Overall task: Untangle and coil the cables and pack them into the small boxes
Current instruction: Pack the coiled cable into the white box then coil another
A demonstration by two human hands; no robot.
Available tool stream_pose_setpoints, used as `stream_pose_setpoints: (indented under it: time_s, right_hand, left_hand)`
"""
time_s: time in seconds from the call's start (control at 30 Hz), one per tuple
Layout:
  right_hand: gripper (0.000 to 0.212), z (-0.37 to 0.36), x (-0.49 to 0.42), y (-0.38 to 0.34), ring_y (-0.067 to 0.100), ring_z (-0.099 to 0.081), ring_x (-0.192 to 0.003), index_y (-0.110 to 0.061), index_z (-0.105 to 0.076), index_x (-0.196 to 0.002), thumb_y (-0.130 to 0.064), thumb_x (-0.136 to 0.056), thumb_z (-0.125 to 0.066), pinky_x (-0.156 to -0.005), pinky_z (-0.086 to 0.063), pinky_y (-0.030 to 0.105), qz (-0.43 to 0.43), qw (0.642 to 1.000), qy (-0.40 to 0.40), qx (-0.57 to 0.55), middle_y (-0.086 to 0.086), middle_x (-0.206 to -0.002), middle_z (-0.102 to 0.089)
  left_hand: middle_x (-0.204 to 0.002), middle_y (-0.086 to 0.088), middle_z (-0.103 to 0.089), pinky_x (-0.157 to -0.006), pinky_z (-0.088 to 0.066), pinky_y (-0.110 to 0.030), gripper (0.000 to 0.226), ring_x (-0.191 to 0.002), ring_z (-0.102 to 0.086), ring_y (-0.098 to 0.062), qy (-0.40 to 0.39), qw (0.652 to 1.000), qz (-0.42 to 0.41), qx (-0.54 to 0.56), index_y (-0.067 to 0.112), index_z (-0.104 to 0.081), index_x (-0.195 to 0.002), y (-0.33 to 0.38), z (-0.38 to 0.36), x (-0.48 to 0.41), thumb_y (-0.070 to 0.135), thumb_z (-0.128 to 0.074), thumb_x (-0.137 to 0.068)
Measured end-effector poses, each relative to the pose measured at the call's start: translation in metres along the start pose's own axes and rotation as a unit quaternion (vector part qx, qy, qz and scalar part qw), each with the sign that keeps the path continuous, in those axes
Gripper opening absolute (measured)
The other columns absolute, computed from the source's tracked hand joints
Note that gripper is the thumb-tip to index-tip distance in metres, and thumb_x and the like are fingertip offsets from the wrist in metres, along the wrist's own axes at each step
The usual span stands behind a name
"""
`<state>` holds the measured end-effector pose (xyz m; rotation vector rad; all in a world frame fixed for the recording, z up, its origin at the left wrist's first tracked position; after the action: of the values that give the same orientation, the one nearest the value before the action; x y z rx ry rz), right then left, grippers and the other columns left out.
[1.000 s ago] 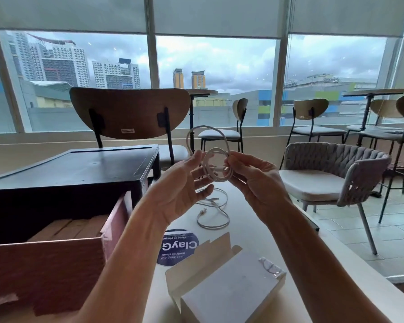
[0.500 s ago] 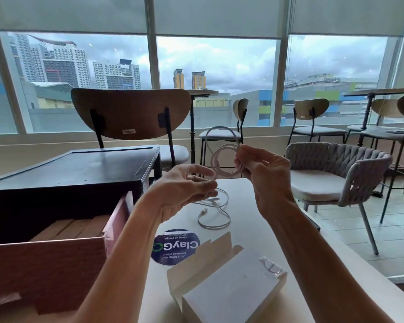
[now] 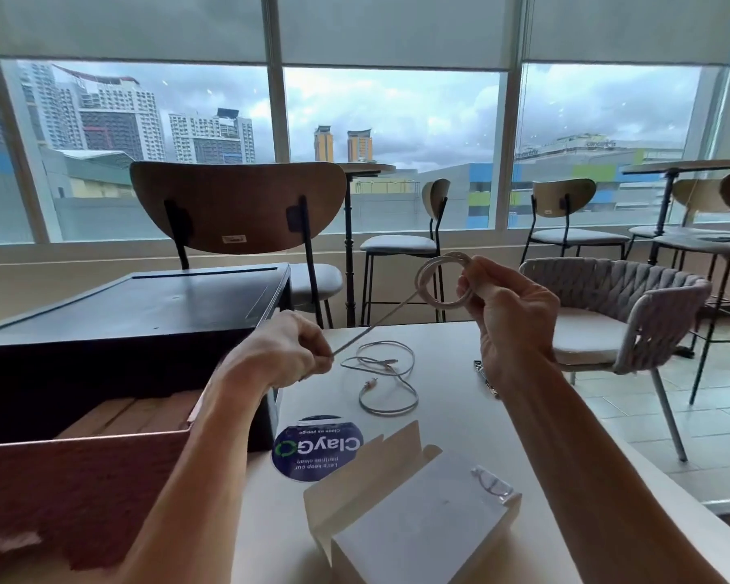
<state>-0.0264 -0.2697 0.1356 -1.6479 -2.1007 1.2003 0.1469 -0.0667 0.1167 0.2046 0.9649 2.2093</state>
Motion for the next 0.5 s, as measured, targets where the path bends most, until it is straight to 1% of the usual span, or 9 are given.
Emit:
stream_pose_setpoints:
  time_s: [0.1, 0.17, 0.23, 0.27, 0.3, 0.33, 0.37, 0.43, 0.5]
  right_hand:
    - [0.019, -0.006, 0.005, 0.002, 0.018, -0.063, -0.065, 0.005, -0.07, -0.103, 0.008, -0.084, -0.067, -0.079, -0.059, 0.033, -0.035, 0.999, -0.013, -0.035, 0.012, -0.075, -0.069]
    - [0.017, -0.006, 0.007, 0.005, 0.018, -0.065, -0.069, 0.004, -0.069, -0.102, 0.008, -0.085, -0.066, -0.078, -0.06, 0.034, -0.075, 0.995, -0.018, -0.069, 0.014, -0.082, -0.07]
    - [0.019, -0.007, 0.008, 0.013, 0.019, -0.069, -0.073, 0.005, -0.069, -0.104, 0.005, -0.085, -0.067, -0.073, -0.062, 0.033, -0.126, 0.987, -0.024, -0.101, 0.016, -0.087, -0.071]
    - [0.02, -0.009, 0.009, 0.017, 0.02, -0.07, -0.074, 0.005, -0.07, -0.105, 0.004, -0.085, -0.068, -0.072, -0.062, 0.032, -0.15, 0.982, -0.031, -0.112, 0.017, -0.088, -0.072]
    - [0.02, -0.011, 0.01, 0.021, 0.02, -0.07, -0.074, 0.004, -0.07, -0.104, 0.002, -0.085, -0.068, -0.071, -0.062, 0.032, -0.17, 0.978, -0.04, -0.117, 0.016, -0.087, -0.072]
    - [0.019, -0.013, 0.011, 0.026, 0.019, -0.07, -0.074, 0.003, -0.071, -0.103, 0.001, -0.085, -0.068, -0.07, -0.062, 0.031, -0.186, 0.974, -0.049, -0.116, 0.016, -0.086, -0.072]
    - [0.017, -0.015, 0.012, 0.03, 0.019, -0.071, -0.074, 0.001, -0.071, -0.102, -0.001, -0.085, -0.068, -0.069, -0.061, 0.031, -0.199, 0.972, -0.055, -0.111, 0.015, -0.085, -0.072]
    - [0.013, -0.017, 0.014, 0.038, 0.018, -0.071, -0.073, -0.001, -0.073, -0.097, -0.003, -0.085, -0.069, -0.074, -0.06, 0.031, -0.214, 0.97, -0.061, -0.094, 0.013, -0.084, -0.073]
    - [0.007, -0.019, 0.017, 0.043, 0.016, -0.071, -0.071, -0.004, -0.075, -0.09, -0.004, -0.086, -0.069, -0.078, -0.06, 0.03, -0.222, 0.97, -0.068, -0.077, 0.012, -0.081, -0.073]
  left_hand:
    - [-0.074, -0.006, -0.073, -0.076, -0.056, -0.033, 0.008, -0.071, -0.066, -0.016, 0.049, 0.998, 0.001, 0.035, 0.011, -0.071, -0.082, -0.005, 0.008, -0.002, 0.006, -0.072, -0.088]
    - [-0.079, -0.008, -0.074, -0.086, -0.058, -0.037, 0.007, -0.079, -0.072, -0.019, 0.065, 0.995, -0.011, 0.073, 0.008, -0.068, -0.086, 0.0, 0.008, -0.001, 0.002, -0.068, -0.09]
    - [-0.086, -0.014, -0.074, -0.09, -0.057, -0.037, 0.007, -0.088, -0.073, -0.024, 0.065, 0.985, -0.02, 0.156, 0.004, -0.065, -0.091, 0.008, 0.002, 0.0, -0.003, -0.065, -0.089]
    - [-0.09, -0.017, -0.074, -0.088, -0.058, -0.034, 0.009, -0.091, -0.073, -0.026, 0.06, 0.976, -0.021, 0.208, 0.003, -0.063, -0.093, 0.013, -0.002, 0.001, -0.005, -0.064, -0.089]
    - [-0.094, -0.02, -0.073, -0.083, -0.059, -0.028, 0.01, -0.094, -0.073, -0.027, 0.053, 0.961, -0.021, 0.269, 0.002, -0.062, -0.095, 0.018, -0.007, 0.002, -0.007, -0.063, -0.089]
    - [-0.095, -0.022, -0.073, -0.078, -0.059, -0.025, 0.011, -0.094, -0.073, -0.028, 0.045, 0.939, -0.018, 0.341, 0.001, -0.061, -0.096, 0.022, -0.012, 0.002, -0.009, -0.061, -0.09]
    - [-0.095, -0.023, -0.073, -0.076, -0.059, -0.023, 0.013, -0.093, -0.073, -0.028, 0.037, 0.909, -0.013, 0.415, 0.0, -0.06, -0.098, 0.026, -0.017, 0.002, -0.01, -0.059, -0.091]
    - [-0.089, -0.021, -0.074, -0.077, -0.06, -0.024, 0.016, -0.087, -0.074, -0.026, 0.025, 0.847, -0.005, 0.531, -0.001, -0.06, -0.102, 0.033, -0.024, 0.001, -0.012, -0.056, -0.092]
    - [-0.085, -0.018, -0.074, -0.078, -0.06, -0.024, 0.017, -0.08, -0.074, -0.022, 0.022, 0.803, -0.007, 0.595, -0.003, -0.061, -0.103, 0.038, -0.028, 0.0, -0.013, -0.055, -0.091]
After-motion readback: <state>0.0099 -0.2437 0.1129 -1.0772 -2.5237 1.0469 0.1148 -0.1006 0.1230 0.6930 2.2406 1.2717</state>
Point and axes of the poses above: each hand's wrist, its own x-axis away from the middle knuckle, its own z-axis out of the back of the hand, y = z × x, the point moved 9 cm from there along -x, towards the middle knuckle
